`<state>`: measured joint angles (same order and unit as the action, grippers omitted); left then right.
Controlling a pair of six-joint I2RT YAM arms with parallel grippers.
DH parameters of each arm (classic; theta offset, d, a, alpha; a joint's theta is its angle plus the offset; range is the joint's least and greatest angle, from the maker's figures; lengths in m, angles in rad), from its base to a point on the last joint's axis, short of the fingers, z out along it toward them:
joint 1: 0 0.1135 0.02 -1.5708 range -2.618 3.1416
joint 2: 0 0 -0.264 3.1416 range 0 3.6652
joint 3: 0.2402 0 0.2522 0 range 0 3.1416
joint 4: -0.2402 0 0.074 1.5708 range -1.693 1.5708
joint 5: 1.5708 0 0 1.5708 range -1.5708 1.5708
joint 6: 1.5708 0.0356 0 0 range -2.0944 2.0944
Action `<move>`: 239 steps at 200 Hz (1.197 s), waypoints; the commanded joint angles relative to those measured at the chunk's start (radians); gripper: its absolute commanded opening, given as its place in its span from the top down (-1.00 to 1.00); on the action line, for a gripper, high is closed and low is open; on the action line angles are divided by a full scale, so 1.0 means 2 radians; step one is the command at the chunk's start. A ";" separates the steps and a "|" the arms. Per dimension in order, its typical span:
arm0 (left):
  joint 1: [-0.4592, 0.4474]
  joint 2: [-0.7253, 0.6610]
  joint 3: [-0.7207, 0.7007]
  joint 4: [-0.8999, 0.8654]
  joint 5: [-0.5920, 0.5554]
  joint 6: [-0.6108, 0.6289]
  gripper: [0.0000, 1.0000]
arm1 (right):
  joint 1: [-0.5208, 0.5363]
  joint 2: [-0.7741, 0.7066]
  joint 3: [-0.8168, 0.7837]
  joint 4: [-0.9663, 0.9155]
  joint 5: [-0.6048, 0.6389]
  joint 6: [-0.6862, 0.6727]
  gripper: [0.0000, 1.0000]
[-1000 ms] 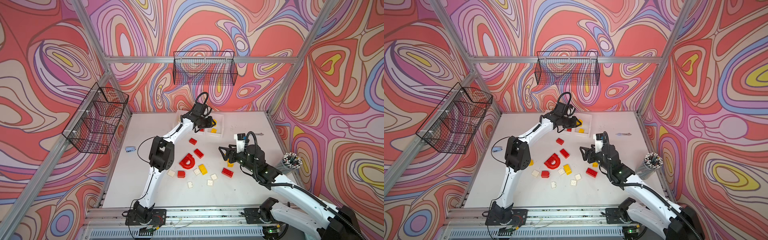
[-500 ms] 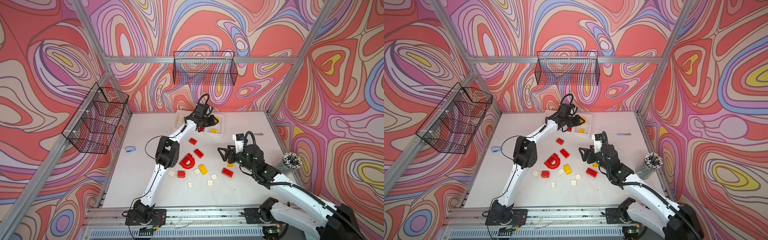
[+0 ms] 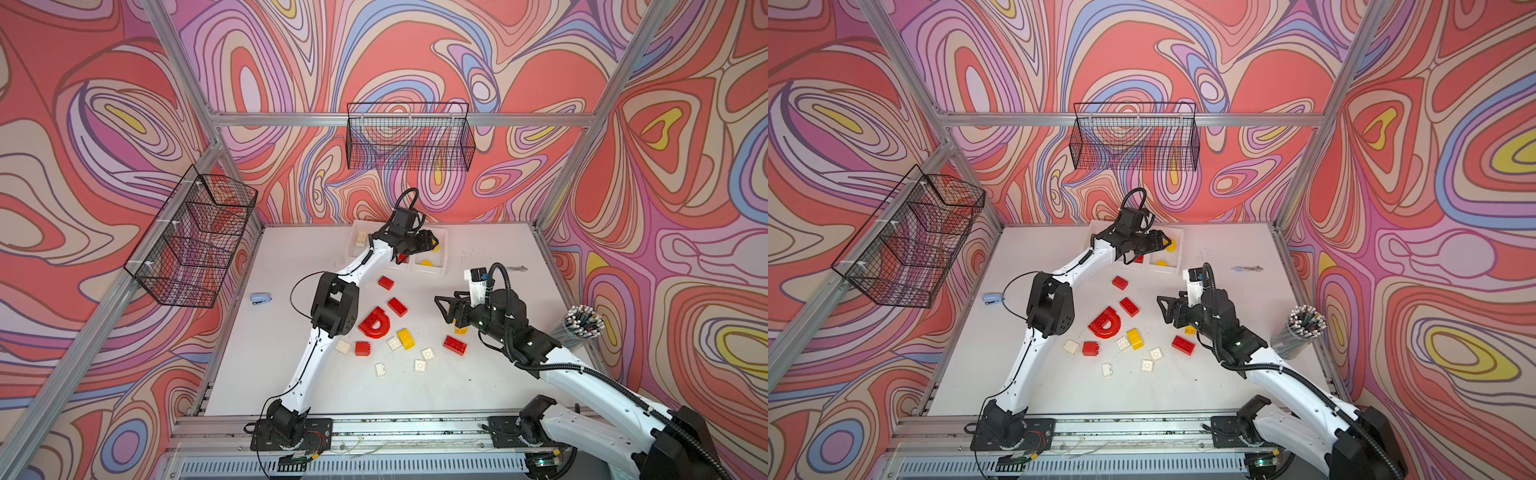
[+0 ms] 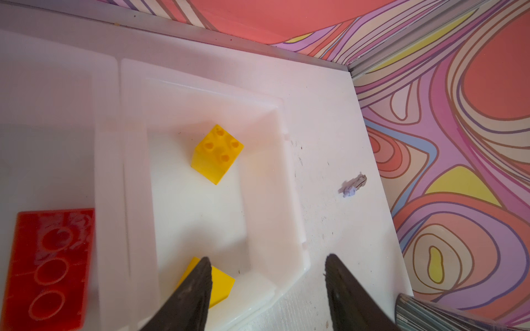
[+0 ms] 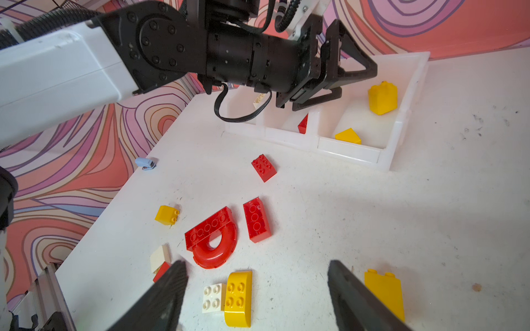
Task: Sort the legos into containers by color
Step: Place the lego in the container, then pick up the lego from the center of the table.
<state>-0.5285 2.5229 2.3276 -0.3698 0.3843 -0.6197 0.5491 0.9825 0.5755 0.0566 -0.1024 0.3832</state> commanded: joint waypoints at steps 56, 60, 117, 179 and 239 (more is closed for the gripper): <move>0.021 -0.142 -0.043 -0.025 -0.021 0.046 -0.26 | -0.001 0.015 0.026 -0.017 -0.017 -0.010 -0.62; 0.022 -0.150 -0.046 -0.029 -0.022 0.048 -0.26 | -0.001 0.020 0.028 -0.020 -0.019 -0.011 -0.62; 0.034 -0.263 -0.082 -0.119 -0.044 0.093 -0.25 | 0.000 0.076 0.068 -0.061 -0.028 -0.033 -0.60; 0.040 -0.430 -0.250 -0.189 -0.104 0.152 -0.25 | 0.024 0.111 0.098 -0.083 -0.024 -0.042 -0.60; 0.040 -0.591 -0.426 -0.222 -0.169 0.182 -0.26 | 0.063 0.162 0.134 -0.116 0.009 -0.080 -0.58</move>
<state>-0.4564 1.4448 1.5673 -0.7490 0.1146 -0.3008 0.6407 1.2613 0.8066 -0.1253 -0.1299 0.2775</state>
